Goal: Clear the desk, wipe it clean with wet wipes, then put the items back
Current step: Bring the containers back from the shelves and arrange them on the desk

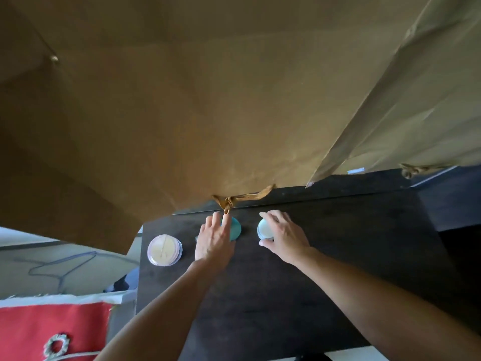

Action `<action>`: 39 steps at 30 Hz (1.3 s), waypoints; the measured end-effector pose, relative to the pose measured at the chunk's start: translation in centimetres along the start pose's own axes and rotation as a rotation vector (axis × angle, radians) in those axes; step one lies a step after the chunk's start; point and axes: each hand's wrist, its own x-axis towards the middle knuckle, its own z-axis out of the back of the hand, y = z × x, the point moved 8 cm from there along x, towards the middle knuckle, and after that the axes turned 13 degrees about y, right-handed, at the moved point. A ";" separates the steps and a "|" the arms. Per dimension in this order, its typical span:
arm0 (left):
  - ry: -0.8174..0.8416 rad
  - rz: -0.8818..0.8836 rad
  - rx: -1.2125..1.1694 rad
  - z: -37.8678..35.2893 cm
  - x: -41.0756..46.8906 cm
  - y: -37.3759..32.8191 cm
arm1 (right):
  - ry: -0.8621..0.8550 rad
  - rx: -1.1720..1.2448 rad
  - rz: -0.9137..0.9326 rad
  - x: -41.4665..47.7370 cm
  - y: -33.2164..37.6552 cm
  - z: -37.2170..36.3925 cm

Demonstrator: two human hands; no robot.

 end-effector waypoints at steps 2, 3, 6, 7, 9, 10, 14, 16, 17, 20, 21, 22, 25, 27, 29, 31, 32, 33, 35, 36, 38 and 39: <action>-0.033 -0.037 0.088 0.5 -0.1 -0.9 | -0.010 -0.002 -0.021 -0.6 -0.6 0.5; -0.046 -0.057 0.116 0.8 -0.2 -1.7 | -0.022 -0.003 -0.031 -1.1 -1.0 0.8; -0.125 -0.129 0.149 1.8 -0.8 -5.1 | -0.054 -0.008 -0.072 -3.4 -3.0 1.6; -0.137 -0.156 0.147 2.1 -1.2 -6.6 | -0.067 -0.009 -0.087 -4.5 -4.0 2.0; -0.117 -0.192 0.124 1.9 -2.1 -9.7 | -0.096 -0.003 -0.114 -7.0 -6.2 2.6; -0.103 -0.200 0.114 1.7 -2.5 -11.3 | -0.112 0.007 -0.125 -8.5 -7.6 2.9; -0.092 -0.300 0.084 0.7 -4.7 -19.2 | -0.175 0.038 -0.167 -15.3 -13.9 3.9; -0.104 -0.340 0.059 -0.3 -5.9 -23.4 | -0.206 0.045 -0.187 -19.2 -17.3 4.6; -0.116 -0.354 0.058 -0.9 -6.5 -25.5 | -0.224 0.046 -0.203 -21.1 -19.1 5.1; -0.128 -0.407 0.076 -2.8 -8.0 -32.3 | -0.267 0.023 -0.265 -26.8 -24.2 6.7; -0.111 -0.428 0.057 -3.3 -8.4 -34.7 | -0.281 0.018 -0.290 -28.7 -25.9 7.4; -0.106 -0.443 0.028 -3.6 -8.8 -36.9 | -0.296 0.015 -0.314 -30.4 -27.6 8.1; -0.132 -0.519 -0.015 -4.0 -10.0 -43.1 | -0.363 0.018 -0.363 -35.0 -31.8 10.5; -0.148 -0.577 -0.033 -3.7 -10.5 -46.5 | -0.414 0.026 -0.374 -37.0 -33.8 12.2; -0.174 -0.639 -0.048 -3.1 -10.7 -50.0 | -0.481 0.044 -0.375 -38.7 -35.8 14.0; -0.196 -0.700 -0.062 -2.1 -10.6 -53.3 | -0.546 0.054 -0.379 -39.9 -37.6 16.0; -0.217 -0.735 -0.076 -1.3 -10.3 -55.0 | -0.573 0.053 -0.382 -40.3 -38.4 17.1; -0.249 -0.773 -0.089 -0.4 -10.1 -56.6 | -0.599 0.047 -0.381 -40.6 -39.2 18.3; -0.340 -0.850 -0.112 2.2 -9.7 -59.6 | -0.667 0.026 -0.368 -41.2 -40.5 21.2; -0.386 -0.881 -0.121 3.7 -9.3 -61.1 | -0.710 0.017 -0.359 -41.6 -41.1 23.0; -0.501 -0.930 -0.139 7.1 -8.7 -63.7 | -0.819 -0.006 -0.340 -42.5 -41.7 27.0; -0.561 -0.946 -0.154 8.9 -8.5 -64.8 | -0.888 -0.027 -0.327 -43.0 -41.7 29.2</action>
